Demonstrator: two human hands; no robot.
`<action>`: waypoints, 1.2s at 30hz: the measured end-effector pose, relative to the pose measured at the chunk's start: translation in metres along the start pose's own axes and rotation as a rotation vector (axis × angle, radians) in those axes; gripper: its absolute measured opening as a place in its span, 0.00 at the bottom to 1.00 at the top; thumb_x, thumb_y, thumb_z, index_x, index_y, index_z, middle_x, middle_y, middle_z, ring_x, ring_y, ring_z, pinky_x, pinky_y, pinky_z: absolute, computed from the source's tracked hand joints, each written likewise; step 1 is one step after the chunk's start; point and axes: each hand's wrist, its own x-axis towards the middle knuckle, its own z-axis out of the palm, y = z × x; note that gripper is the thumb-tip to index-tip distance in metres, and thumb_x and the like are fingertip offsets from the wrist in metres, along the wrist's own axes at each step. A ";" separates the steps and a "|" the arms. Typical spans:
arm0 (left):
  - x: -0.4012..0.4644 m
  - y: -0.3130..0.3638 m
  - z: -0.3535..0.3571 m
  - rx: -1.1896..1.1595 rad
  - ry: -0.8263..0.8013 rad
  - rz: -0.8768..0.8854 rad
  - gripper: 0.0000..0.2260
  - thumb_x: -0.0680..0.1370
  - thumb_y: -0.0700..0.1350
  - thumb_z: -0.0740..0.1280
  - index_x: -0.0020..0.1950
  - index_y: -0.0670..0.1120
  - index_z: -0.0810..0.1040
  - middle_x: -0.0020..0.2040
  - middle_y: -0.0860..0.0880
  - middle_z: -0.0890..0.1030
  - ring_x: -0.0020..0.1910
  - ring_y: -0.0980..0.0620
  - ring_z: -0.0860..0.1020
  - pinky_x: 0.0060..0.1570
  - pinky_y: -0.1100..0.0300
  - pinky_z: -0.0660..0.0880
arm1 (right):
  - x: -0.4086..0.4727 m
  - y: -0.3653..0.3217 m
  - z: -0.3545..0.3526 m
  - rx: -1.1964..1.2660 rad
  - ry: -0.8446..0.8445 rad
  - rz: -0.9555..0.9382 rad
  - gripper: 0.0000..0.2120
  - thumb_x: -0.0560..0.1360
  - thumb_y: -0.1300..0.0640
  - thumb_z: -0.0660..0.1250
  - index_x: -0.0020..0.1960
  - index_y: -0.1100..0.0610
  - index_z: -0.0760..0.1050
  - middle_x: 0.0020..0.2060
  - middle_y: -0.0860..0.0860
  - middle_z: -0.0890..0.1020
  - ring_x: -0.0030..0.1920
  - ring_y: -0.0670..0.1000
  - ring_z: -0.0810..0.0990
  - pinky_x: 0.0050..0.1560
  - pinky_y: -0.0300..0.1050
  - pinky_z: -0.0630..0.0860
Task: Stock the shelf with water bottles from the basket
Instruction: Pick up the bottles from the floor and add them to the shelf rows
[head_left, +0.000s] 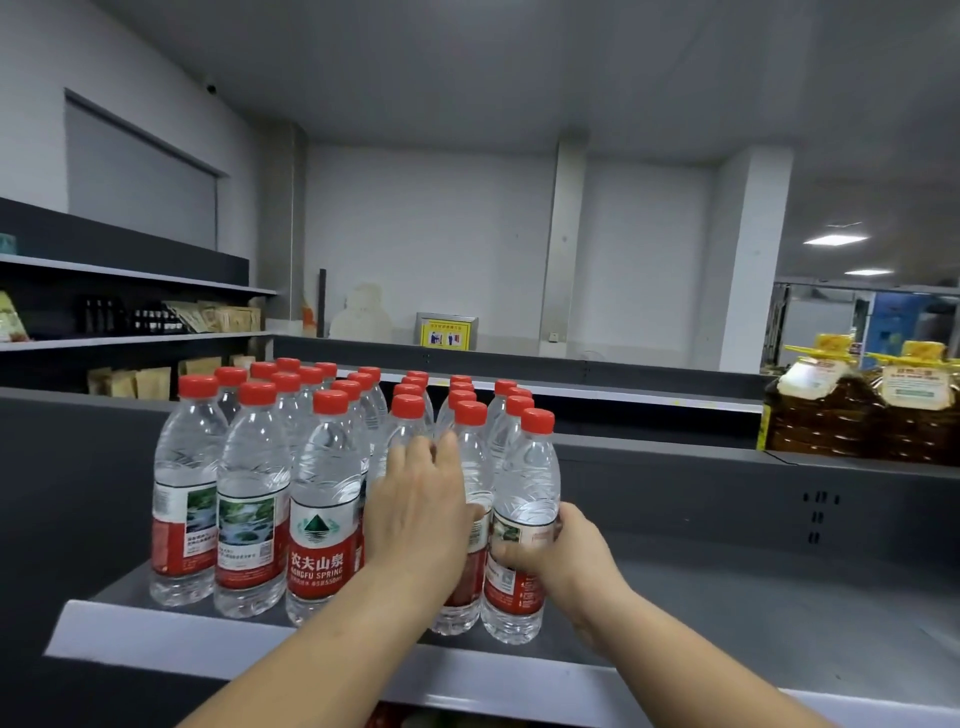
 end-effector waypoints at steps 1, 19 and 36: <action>-0.003 -0.002 0.000 -0.002 -0.015 -0.007 0.36 0.76 0.58 0.67 0.78 0.49 0.54 0.68 0.49 0.68 0.66 0.49 0.66 0.60 0.58 0.69 | -0.001 0.005 0.002 -0.029 -0.003 0.021 0.25 0.60 0.57 0.82 0.54 0.51 0.77 0.47 0.49 0.87 0.48 0.50 0.86 0.56 0.54 0.82; -0.137 -0.125 -0.121 -0.518 -0.331 -0.320 0.24 0.77 0.59 0.64 0.69 0.49 0.68 0.67 0.49 0.74 0.65 0.48 0.73 0.61 0.53 0.72 | -0.160 -0.040 0.051 -0.032 0.196 0.059 0.09 0.75 0.46 0.68 0.46 0.51 0.78 0.46 0.50 0.82 0.49 0.55 0.79 0.58 0.59 0.79; -0.222 -0.218 -0.274 -0.843 -0.351 -0.310 0.30 0.78 0.64 0.57 0.75 0.49 0.63 0.71 0.47 0.72 0.68 0.46 0.71 0.65 0.49 0.69 | -0.352 -0.128 0.106 0.075 0.257 0.095 0.28 0.80 0.37 0.58 0.70 0.55 0.71 0.56 0.51 0.73 0.57 0.55 0.72 0.61 0.54 0.72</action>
